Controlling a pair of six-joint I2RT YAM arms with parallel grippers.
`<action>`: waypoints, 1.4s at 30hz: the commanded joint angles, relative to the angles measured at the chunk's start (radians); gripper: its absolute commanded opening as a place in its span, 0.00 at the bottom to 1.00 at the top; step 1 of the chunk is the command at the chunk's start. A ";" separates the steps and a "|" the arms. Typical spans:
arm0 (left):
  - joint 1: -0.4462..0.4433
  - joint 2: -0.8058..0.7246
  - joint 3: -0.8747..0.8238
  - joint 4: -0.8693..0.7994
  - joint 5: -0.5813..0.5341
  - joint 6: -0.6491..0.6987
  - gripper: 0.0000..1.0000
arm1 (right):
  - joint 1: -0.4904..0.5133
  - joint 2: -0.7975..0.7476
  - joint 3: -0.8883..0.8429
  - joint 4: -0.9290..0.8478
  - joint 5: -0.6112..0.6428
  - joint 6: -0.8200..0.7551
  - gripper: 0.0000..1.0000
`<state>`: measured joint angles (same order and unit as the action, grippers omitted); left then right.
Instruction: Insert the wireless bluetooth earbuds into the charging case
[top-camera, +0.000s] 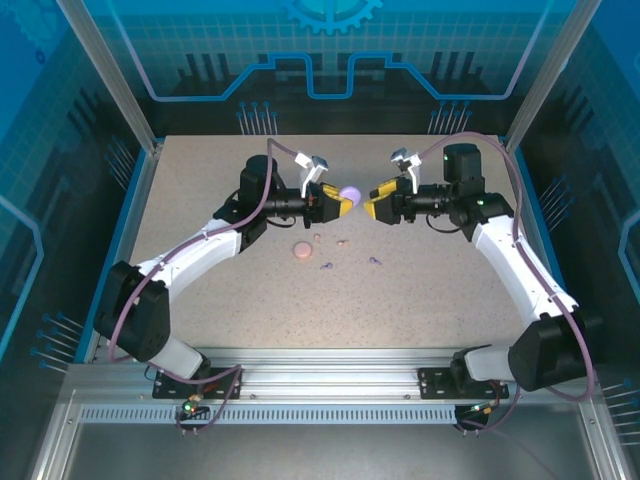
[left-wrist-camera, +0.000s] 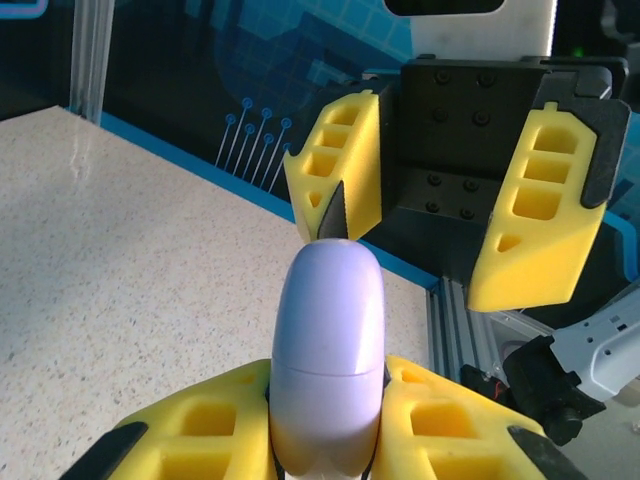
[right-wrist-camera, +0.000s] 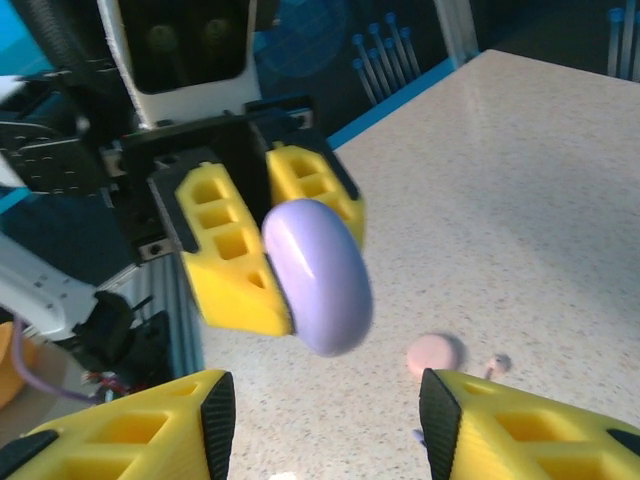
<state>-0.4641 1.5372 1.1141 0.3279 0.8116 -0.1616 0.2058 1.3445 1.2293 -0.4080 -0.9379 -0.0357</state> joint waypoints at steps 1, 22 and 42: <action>-0.003 0.008 -0.016 0.091 0.076 0.018 0.03 | 0.023 0.028 0.061 -0.131 -0.089 -0.116 0.54; -0.033 -0.027 -0.037 0.069 0.123 0.050 0.03 | 0.066 0.108 0.165 -0.181 -0.002 -0.128 0.48; -0.044 -0.052 -0.042 0.019 0.140 0.113 0.04 | 0.034 0.079 0.140 -0.106 0.108 -0.041 0.44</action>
<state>-0.4953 1.5242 1.0775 0.3347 0.9047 -0.0929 0.2478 1.4368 1.3655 -0.5262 -0.8558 -0.0929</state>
